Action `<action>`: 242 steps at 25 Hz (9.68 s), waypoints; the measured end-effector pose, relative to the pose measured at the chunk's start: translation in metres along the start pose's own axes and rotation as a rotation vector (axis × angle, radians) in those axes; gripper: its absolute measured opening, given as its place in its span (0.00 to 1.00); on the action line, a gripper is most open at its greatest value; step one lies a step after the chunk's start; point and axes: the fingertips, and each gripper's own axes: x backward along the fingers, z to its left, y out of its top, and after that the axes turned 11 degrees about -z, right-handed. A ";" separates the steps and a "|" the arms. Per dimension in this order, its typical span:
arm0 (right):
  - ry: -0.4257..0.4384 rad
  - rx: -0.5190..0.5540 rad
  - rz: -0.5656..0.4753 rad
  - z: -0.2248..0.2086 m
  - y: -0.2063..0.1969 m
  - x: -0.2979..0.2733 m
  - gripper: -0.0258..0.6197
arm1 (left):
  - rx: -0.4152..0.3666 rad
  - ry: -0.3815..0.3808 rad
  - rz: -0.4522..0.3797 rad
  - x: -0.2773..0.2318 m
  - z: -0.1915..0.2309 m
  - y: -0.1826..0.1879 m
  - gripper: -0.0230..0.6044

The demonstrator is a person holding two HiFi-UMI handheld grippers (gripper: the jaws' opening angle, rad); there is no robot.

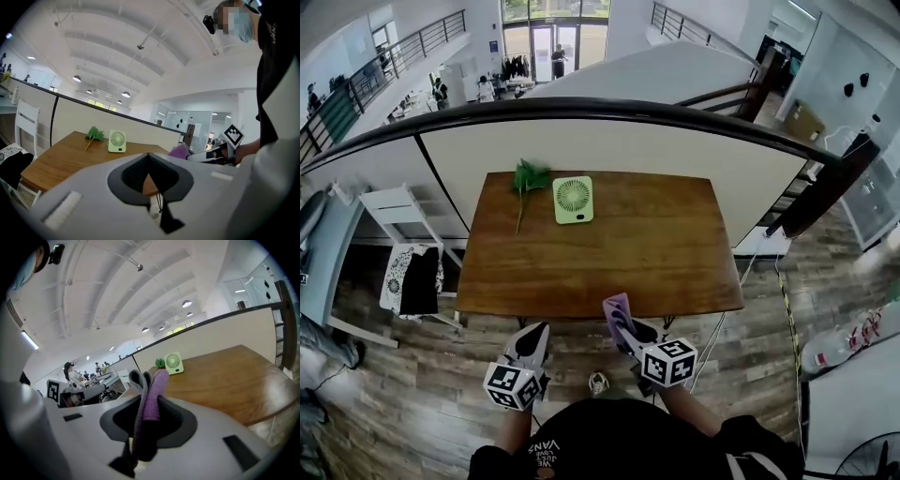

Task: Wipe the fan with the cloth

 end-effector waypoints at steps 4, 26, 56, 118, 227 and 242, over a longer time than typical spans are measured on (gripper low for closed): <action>0.035 0.020 0.019 -0.020 0.017 -0.023 0.19 | 0.007 0.037 -0.010 -0.027 0.010 0.003 0.06; -0.145 -0.059 -0.082 -0.017 0.047 -0.142 0.19 | 0.005 -0.152 0.066 -0.111 0.136 0.035 0.06; -0.203 0.030 -0.019 -0.074 0.082 -0.256 0.19 | 0.101 -0.228 0.194 -0.249 0.226 -0.016 0.06; -0.143 0.115 0.169 -0.210 0.113 -0.328 0.19 | 0.083 -0.207 0.373 -0.344 0.249 -0.104 0.17; -0.249 0.112 0.250 -0.204 0.034 -0.284 0.19 | 0.148 -0.180 0.300 -0.284 0.218 -0.079 0.06; -0.323 0.056 0.015 -0.128 0.060 -0.237 0.19 | 0.111 -0.235 0.253 -0.243 0.201 -0.038 0.06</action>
